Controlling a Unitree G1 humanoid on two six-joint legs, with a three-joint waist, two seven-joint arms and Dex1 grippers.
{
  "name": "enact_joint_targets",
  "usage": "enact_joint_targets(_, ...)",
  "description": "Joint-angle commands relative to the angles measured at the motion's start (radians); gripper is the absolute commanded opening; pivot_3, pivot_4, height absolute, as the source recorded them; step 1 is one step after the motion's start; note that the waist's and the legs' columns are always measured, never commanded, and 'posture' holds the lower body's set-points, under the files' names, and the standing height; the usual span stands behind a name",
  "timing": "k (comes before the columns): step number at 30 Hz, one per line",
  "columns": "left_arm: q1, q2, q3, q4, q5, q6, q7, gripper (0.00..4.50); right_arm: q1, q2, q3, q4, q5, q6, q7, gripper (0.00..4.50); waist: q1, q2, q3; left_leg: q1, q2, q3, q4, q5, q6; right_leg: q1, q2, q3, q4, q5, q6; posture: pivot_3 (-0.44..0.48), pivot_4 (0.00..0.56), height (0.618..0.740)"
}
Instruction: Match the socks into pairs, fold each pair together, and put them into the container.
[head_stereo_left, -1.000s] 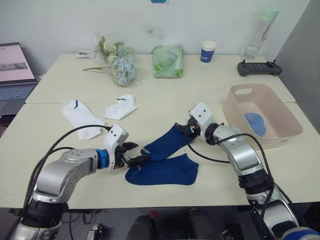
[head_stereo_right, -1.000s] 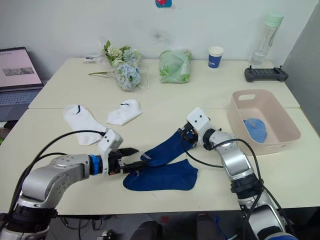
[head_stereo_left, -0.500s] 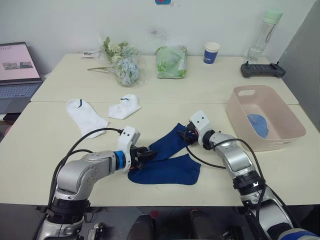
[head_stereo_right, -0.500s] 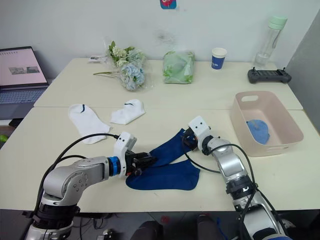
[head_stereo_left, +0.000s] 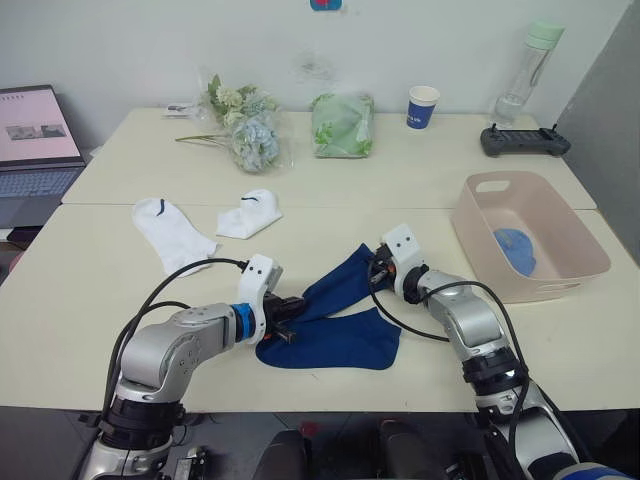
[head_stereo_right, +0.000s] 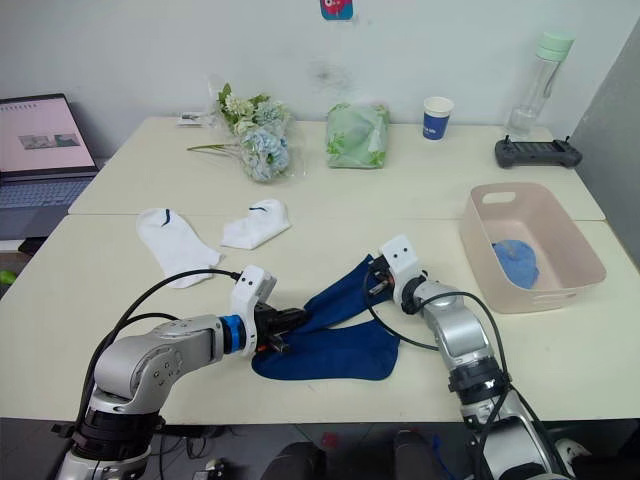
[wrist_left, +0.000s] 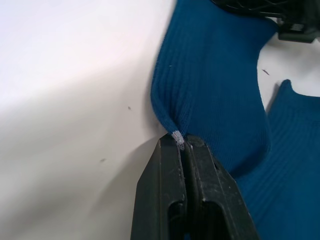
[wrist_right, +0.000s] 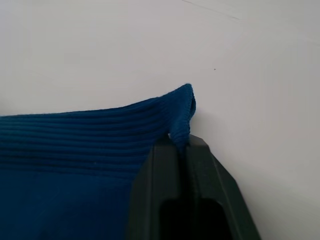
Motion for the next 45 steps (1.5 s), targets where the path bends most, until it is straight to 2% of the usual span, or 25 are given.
enact_joint_targets(1,-0.048,0.013,0.036,0.039,0.018,-0.049,-0.003,0.0,0.016,-0.004,-0.022,-0.09,0.012,0.037,-0.019,0.02,0.0,0.0,0.0,0.0,0.0,0.0,0.0,0.0,0.0,0.0,0.0,0.0,0.0,0.0,0.0,0.0,0.15,0.74)
enact_joint_targets(6,-0.177,0.027,0.008,0.194,0.09,-0.174,-0.034,0.0,0.056,0.072,-0.029,-0.2,0.005,0.056,-0.122,0.02,0.001,0.0,0.0,-0.002,0.0,-0.001,0.0,0.0,0.0,-0.002,0.0,-0.001,0.001,0.0,0.0,0.0,0.15,0.74)
enact_joint_targets(12,-0.29,0.019,-0.065,0.41,0.193,-0.327,-0.102,0.0,0.077,0.176,-0.035,-0.171,-0.023,-0.016,-0.253,0.02,-0.003,0.0,0.0,-0.003,0.0,0.001,-0.001,0.001,-0.003,-0.006,0.001,0.001,0.0,0.0,0.0,0.0,0.15,0.74)
enact_joint_targets(16,-0.322,0.02,-0.089,0.522,0.238,-0.409,-0.153,0.0,0.102,0.197,-0.033,-0.162,-0.016,-0.038,-0.277,0.02,-0.003,0.0,0.0,-0.004,-0.001,0.001,-0.001,0.001,-0.003,-0.007,0.001,0.001,0.0,0.0,0.0,0.0,0.15,0.74)
enact_joint_targets(19,-0.327,0.035,-0.09,0.556,0.257,-0.45,-0.194,0.0,0.124,0.188,-0.039,-0.191,-0.016,-0.032,-0.29,0.77,-0.003,0.0,0.0,-0.004,0.0,0.001,-0.001,0.001,-0.003,-0.007,0.0,0.002,0.0,0.0,0.0,0.0,0.15,0.74)
enact_joint_targets(22,-0.319,0.057,-0.086,0.561,0.277,-0.501,-0.236,0.0,0.142,0.175,-0.05,-0.233,0.005,-0.01,-0.282,1.73,-0.004,0.0,0.0,-0.004,0.0,0.001,-0.001,0.001,-0.002,-0.007,0.001,0.002,0.001,0.0,0.0,0.0,0.15,0.74)
enact_joint_targets(25,-0.312,0.086,-0.072,0.528,0.255,-0.524,-0.319,0.71,0.142,0.144,-0.047,-0.268,0.004,-0.004,-0.268,2.87,-0.004,0.0,0.0,-0.004,0.0,0.001,-0.001,0.0,-0.001,-0.008,0.001,0.002,0.002,0.0,0.0,0.0,0.15,0.74)
enact_joint_targets(29,-0.315,0.134,-0.032,0.518,0.244,-0.537,-0.365,1.98,0.137,0.091,-0.044,-0.327,0.002,0.007,-0.24,4.33,-0.004,0.0,0.0,-0.004,0.0,0.001,-0.001,0.0,0.0,-0.008,0.001,0.001,0.001,0.0,0.0,0.0,0.15,0.74)
enact_joint_targets(30,-0.314,0.152,-0.021,0.517,0.244,-0.54,-0.377,2.33,0.14,0.076,-0.047,-0.345,0.007,0.014,-0.229,4.5,-0.004,0.0,0.0,-0.004,0.0,0.001,-0.001,0.0,0.0,-0.008,0.001,0.001,0.001,0.0,0.0,0.0,0.15,0.74)
enact_joint_targets(37,-0.236,0.226,0.087,0.405,0.163,-0.419,-0.404,4.49,0.221,-0.01,-0.057,-0.486,0.125,0.078,-0.084,4.5,-0.004,0.0,0.0,-0.005,0.0,0.001,-0.002,0.0,0.001,-0.008,0.001,0.001,0.001,0.0,0.0,0.0,0.15,0.74)
enact_joint_targets(41,-0.151,0.184,0.116,0.332,0.148,-0.363,-0.326,4.49,0.255,-0.08,-0.031,-0.517,0.105,0.05,-0.045,4.5,-0.003,0.0,0.0,-0.005,0.0,0.002,-0.001,-0.001,0.001,-0.007,0.001,0.002,0.001,0.0,0.0,0.0,0.15,0.74)
enact_joint_targets(45,-0.142,0.114,0.105,0.358,0.169,-0.36,-0.236,4.49,0.231,-0.099,-0.02,-0.472,0.078,0.04,-0.063,4.5,-0.002,0.0,0.0,-0.004,0.001,-0.001,-0.001,0.0,0.001,-0.006,0.001,0.0,0.002,0.0,0.0,0.0,0.15,0.74)
